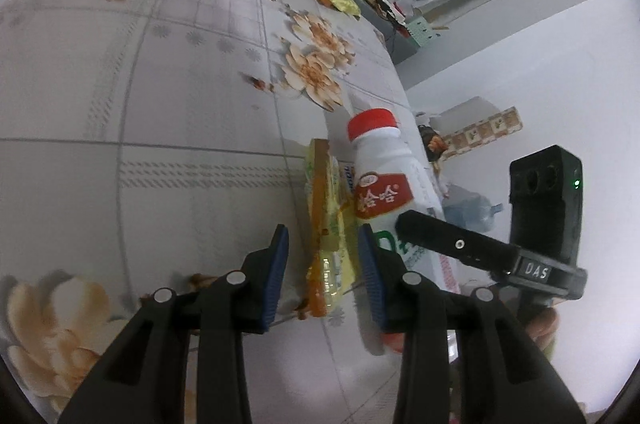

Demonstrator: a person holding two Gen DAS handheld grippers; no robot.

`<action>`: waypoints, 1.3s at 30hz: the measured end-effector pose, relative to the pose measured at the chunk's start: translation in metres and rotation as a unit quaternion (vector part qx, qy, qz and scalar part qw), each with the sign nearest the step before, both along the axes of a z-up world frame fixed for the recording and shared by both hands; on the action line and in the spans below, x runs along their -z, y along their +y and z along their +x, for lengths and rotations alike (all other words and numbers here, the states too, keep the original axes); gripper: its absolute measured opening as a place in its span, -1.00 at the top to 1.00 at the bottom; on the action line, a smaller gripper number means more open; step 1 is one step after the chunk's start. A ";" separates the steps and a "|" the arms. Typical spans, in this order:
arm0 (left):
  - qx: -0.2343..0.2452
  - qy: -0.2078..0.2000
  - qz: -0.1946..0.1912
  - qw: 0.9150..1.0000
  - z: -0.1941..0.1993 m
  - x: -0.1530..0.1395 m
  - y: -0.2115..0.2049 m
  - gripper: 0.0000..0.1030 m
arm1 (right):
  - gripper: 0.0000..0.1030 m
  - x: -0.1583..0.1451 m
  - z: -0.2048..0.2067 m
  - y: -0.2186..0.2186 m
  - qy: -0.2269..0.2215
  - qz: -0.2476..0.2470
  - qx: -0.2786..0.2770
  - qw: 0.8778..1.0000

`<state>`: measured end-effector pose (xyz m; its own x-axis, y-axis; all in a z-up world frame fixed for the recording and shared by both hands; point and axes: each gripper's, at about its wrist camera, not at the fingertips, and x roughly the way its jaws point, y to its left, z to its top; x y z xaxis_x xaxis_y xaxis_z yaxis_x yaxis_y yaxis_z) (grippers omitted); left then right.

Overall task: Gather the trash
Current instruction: 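Grasp the yellow snack packet with the left tool while the right tool holds the bottle, then carry the bottle and yellow packet over the wastebasket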

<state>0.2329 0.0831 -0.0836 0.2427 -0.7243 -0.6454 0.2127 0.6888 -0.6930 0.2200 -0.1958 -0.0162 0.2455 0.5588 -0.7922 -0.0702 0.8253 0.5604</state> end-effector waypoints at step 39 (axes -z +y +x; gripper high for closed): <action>0.058 -0.267 0.179 0.945 -0.074 -0.083 -0.100 0.80 | -0.12 -0.033 -0.105 -0.131 -0.043 0.127 0.190 0.973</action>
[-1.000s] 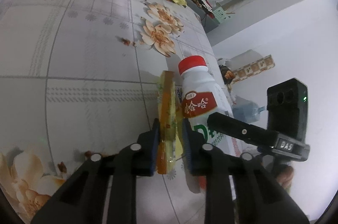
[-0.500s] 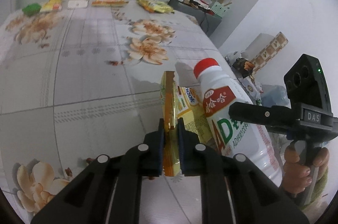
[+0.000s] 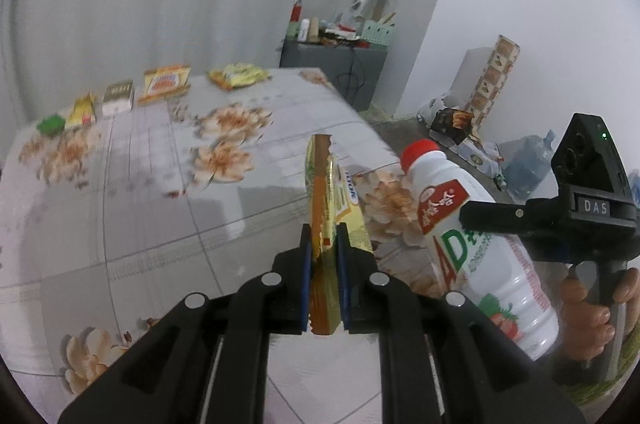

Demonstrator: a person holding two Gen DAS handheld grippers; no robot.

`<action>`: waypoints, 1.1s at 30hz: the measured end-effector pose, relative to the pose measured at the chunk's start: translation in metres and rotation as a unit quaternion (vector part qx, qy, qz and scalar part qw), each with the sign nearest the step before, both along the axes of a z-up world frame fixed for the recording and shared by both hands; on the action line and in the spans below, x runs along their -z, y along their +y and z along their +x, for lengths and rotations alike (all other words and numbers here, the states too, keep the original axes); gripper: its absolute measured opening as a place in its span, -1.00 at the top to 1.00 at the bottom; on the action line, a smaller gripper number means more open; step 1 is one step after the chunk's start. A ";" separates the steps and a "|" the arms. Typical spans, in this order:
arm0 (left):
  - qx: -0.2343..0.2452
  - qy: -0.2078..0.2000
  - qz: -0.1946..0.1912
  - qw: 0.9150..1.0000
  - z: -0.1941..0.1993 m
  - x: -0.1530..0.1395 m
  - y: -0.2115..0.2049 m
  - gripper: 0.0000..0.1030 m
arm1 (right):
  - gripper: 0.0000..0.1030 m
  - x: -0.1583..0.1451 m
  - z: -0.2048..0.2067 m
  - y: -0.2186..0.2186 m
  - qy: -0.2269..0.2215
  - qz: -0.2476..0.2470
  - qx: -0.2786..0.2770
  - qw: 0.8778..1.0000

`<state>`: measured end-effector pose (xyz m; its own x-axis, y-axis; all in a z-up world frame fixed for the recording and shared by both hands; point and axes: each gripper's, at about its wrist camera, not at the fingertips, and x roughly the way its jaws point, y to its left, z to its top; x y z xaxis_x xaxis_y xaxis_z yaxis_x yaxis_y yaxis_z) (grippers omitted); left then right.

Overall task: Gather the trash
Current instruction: 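Carry the bottle and yellow packet over the wastebasket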

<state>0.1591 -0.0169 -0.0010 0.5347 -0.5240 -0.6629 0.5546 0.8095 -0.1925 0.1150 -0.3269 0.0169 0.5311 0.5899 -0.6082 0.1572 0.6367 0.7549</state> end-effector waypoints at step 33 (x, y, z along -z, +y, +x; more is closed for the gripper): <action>0.207 -0.005 0.009 0.978 -0.088 -0.029 -0.168 0.79 | -0.12 -0.030 -0.211 -0.203 -0.028 -0.038 0.345 0.937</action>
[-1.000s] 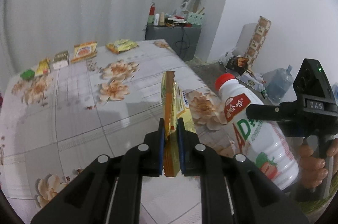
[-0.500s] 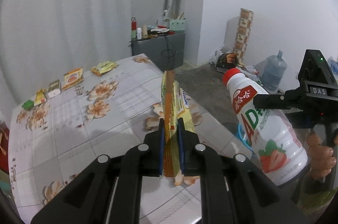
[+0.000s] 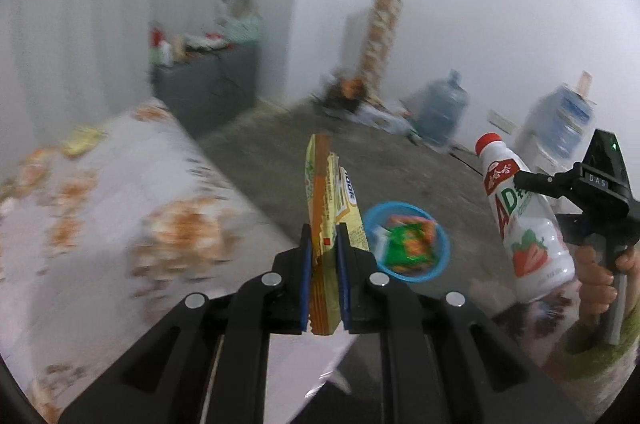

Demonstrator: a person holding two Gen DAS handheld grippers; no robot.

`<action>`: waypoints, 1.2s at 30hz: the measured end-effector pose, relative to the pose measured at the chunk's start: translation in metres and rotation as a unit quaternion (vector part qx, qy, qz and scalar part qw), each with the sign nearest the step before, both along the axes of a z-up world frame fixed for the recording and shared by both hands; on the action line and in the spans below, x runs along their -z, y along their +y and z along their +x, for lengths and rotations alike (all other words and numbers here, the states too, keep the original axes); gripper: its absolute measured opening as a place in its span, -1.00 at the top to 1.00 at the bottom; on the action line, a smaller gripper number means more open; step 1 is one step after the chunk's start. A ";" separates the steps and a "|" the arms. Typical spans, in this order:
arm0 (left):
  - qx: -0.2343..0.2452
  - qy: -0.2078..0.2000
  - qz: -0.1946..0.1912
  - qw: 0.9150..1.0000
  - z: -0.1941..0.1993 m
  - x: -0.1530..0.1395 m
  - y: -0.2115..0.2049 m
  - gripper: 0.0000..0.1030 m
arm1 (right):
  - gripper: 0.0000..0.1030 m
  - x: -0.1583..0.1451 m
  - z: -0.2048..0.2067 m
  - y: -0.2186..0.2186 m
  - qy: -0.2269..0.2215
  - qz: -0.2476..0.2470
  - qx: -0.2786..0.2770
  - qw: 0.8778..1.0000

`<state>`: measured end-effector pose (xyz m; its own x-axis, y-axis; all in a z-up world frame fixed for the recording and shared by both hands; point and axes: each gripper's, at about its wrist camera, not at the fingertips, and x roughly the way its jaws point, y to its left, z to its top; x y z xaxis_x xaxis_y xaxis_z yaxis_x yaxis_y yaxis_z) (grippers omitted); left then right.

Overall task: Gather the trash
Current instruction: 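Carry the bottle and yellow packet over the wastebasket, then open both tools to drop the bottle and packet into the wastebasket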

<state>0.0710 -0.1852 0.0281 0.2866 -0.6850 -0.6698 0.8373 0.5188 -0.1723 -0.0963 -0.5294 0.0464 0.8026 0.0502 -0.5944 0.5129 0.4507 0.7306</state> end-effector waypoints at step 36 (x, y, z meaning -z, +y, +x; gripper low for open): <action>0.061 0.237 0.193 0.950 0.006 0.207 -0.336 0.10 | -0.13 0.143 -0.059 -0.089 0.088 0.144 0.131 0.977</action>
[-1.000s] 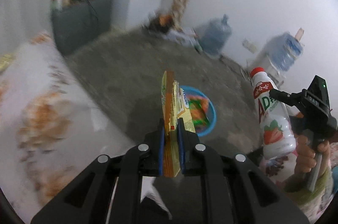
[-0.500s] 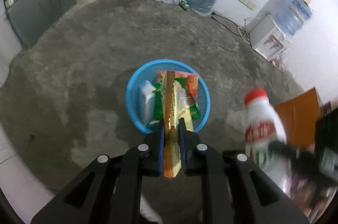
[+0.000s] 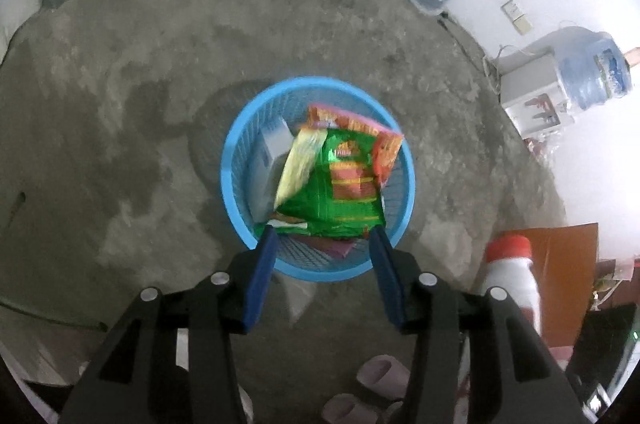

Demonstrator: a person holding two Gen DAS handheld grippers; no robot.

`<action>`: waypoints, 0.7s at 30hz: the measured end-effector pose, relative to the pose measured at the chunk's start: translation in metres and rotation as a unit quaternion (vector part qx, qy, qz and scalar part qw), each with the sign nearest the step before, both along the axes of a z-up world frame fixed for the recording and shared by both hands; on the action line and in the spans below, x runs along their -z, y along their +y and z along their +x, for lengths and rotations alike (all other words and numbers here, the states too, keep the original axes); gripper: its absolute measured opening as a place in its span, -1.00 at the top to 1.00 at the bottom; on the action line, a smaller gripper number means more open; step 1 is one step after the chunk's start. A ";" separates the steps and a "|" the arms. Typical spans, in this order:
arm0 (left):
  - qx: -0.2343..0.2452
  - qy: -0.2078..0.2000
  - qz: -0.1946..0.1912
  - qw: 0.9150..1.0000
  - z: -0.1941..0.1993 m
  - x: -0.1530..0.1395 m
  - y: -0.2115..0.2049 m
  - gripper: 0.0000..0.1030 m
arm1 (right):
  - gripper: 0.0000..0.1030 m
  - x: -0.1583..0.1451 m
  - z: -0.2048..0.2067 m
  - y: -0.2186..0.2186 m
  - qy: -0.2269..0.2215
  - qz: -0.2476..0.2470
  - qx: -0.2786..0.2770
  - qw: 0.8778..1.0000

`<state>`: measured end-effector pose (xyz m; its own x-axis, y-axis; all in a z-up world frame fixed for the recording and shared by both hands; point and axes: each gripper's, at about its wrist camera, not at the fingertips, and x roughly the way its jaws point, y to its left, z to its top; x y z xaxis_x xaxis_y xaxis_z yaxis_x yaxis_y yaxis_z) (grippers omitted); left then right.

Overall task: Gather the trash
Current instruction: 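Open both tools to drop the bottle and packet into the wastebasket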

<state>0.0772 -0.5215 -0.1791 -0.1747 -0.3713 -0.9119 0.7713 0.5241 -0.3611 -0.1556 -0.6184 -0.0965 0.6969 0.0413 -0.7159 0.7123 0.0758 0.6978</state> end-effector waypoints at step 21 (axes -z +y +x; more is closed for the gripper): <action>-0.013 -0.162 -0.128 0.978 0.007 -0.165 0.232 -0.73 | -0.38 0.030 0.066 -0.001 0.120 -0.074 -0.034 0.989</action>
